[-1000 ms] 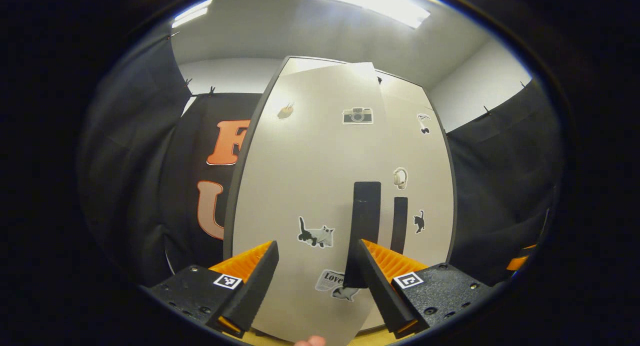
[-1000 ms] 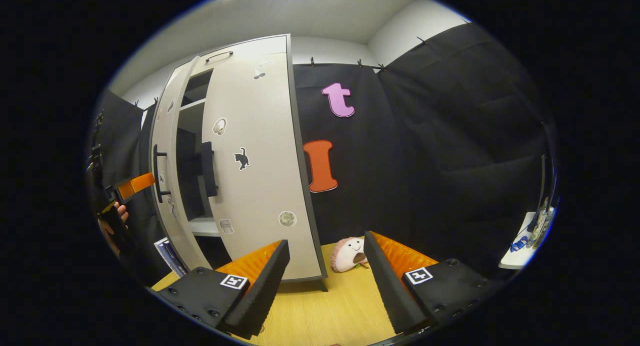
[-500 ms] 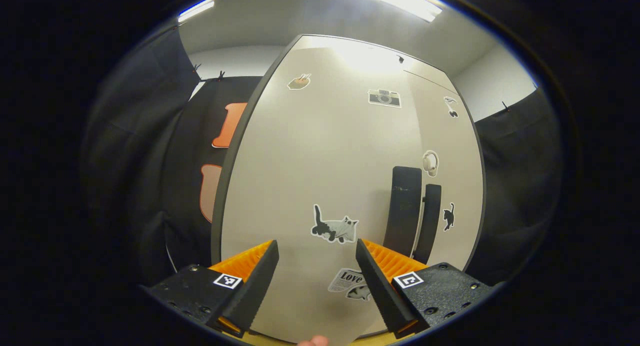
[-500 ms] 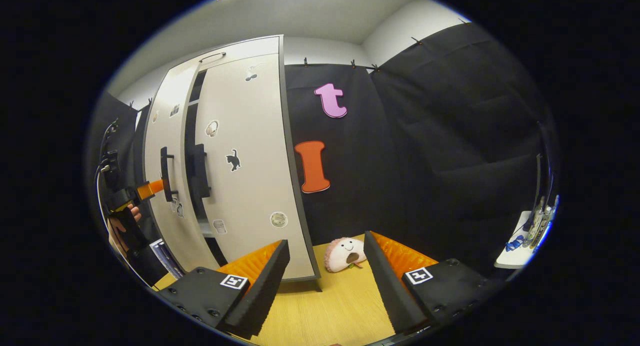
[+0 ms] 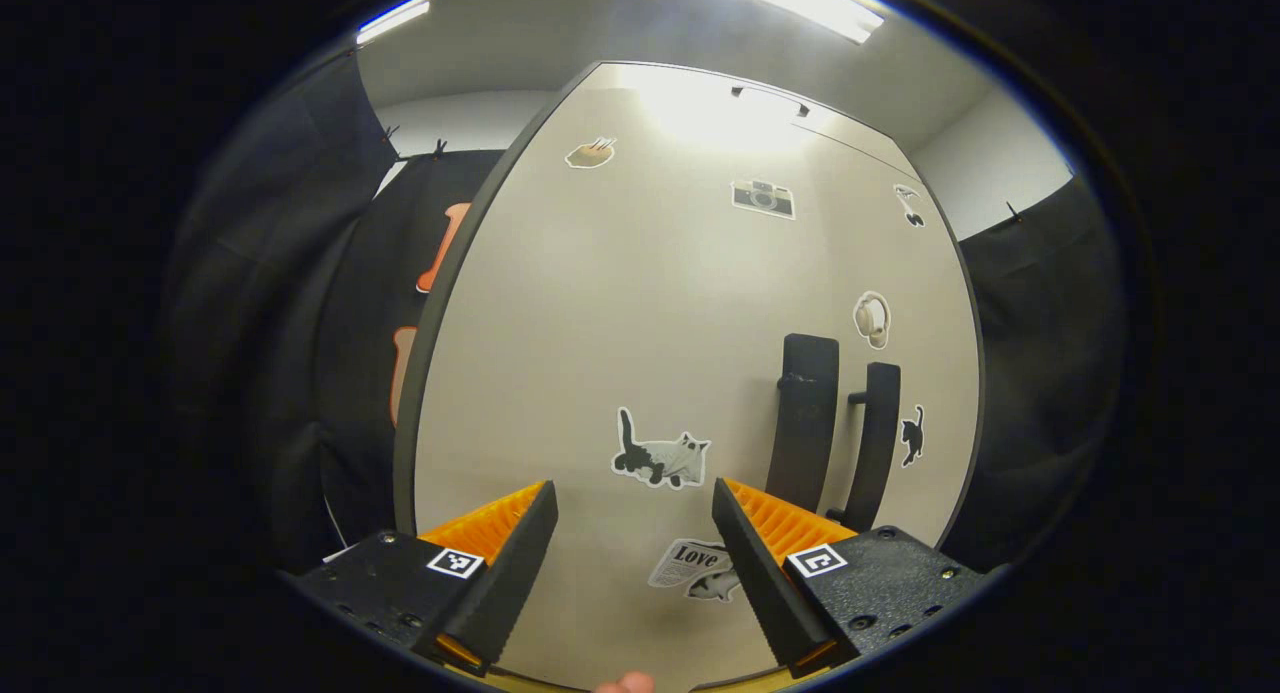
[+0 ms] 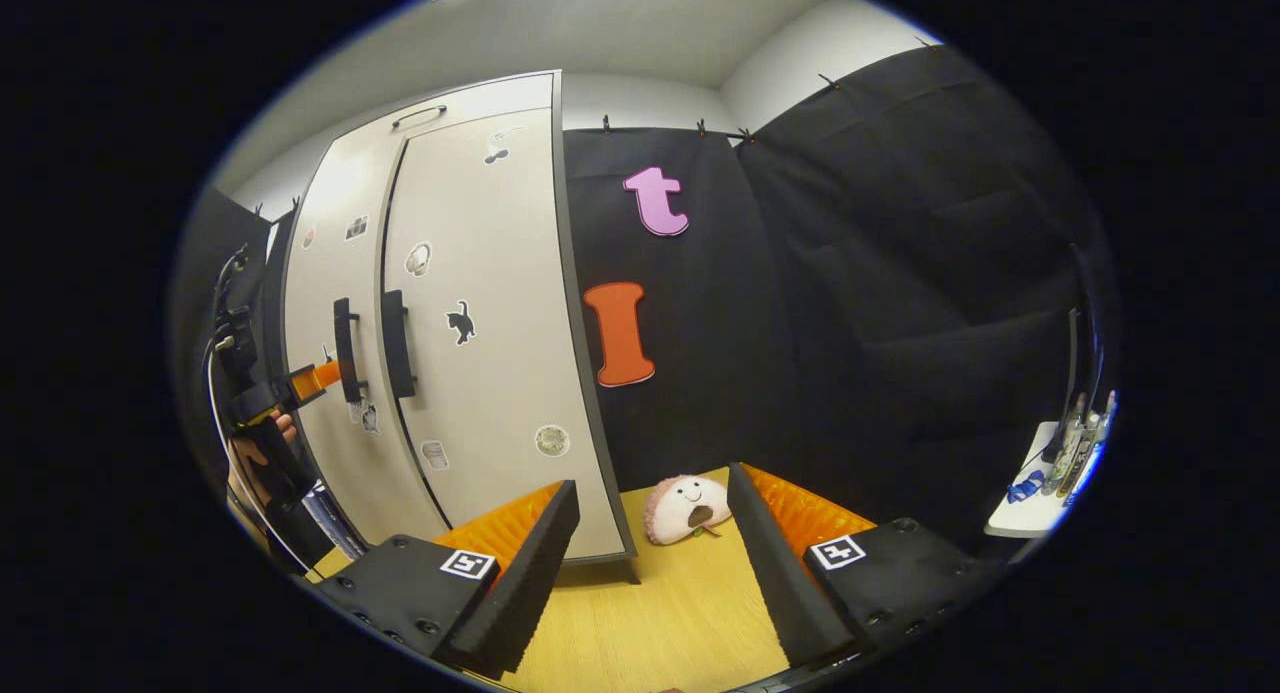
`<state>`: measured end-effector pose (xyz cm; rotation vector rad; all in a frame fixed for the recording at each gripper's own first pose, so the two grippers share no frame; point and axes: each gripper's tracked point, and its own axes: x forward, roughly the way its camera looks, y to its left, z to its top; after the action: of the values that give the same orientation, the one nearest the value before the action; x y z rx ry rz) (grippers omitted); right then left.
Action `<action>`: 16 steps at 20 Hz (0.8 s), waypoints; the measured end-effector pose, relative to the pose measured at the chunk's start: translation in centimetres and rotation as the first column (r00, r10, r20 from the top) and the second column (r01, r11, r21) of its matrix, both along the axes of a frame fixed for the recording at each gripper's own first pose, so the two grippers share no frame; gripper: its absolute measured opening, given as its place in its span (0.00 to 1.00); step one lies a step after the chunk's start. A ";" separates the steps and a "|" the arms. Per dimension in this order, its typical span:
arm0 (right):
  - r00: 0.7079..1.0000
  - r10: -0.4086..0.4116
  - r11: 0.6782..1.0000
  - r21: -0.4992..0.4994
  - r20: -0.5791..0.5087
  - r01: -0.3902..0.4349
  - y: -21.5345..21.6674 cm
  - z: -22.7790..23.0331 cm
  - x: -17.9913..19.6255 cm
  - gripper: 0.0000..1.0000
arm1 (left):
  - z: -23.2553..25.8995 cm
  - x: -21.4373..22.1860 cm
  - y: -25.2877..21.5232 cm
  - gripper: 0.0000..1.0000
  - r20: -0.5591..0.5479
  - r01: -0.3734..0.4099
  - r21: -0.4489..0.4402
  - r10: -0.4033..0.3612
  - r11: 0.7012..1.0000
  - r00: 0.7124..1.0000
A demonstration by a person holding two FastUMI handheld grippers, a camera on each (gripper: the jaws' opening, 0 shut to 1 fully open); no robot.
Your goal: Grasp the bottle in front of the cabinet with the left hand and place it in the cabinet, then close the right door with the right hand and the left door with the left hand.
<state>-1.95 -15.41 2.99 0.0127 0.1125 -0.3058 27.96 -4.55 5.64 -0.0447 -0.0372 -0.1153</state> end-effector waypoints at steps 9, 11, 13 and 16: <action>0.997 0.077 0.997 0.022 0.020 -0.077 2.8 -1.2 1.2 0.98 | 1.4 -8.2 0.3 0.96 0.008 0.090 -0.013 -0.089 0.996 0.996; 0.995 0.095 0.995 0.031 0.018 -0.096 3.4 -1.5 1.5 0.98 | 1.4 -10.5 1.5 0.95 0.020 0.061 0.011 -0.061 0.998 0.998; 0.994 0.111 0.993 0.036 0.013 -0.111 3.8 -1.7 1.8 0.98 | 0.9 -13.0 2.0 0.96 0.028 0.062 0.009 -0.062 0.998 0.998; 0.992 0.123 0.992 0.037 0.011 -0.124 4.2 -2.0 1.9 0.98 | -0.3 -16.2 3.0 0.95 0.021 0.040 -0.014 -0.040 0.999 0.999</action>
<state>-0.05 -11.16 1.03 0.0438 0.1101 -0.1798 11.79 -1.59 5.30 -0.0588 -0.0579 -0.1554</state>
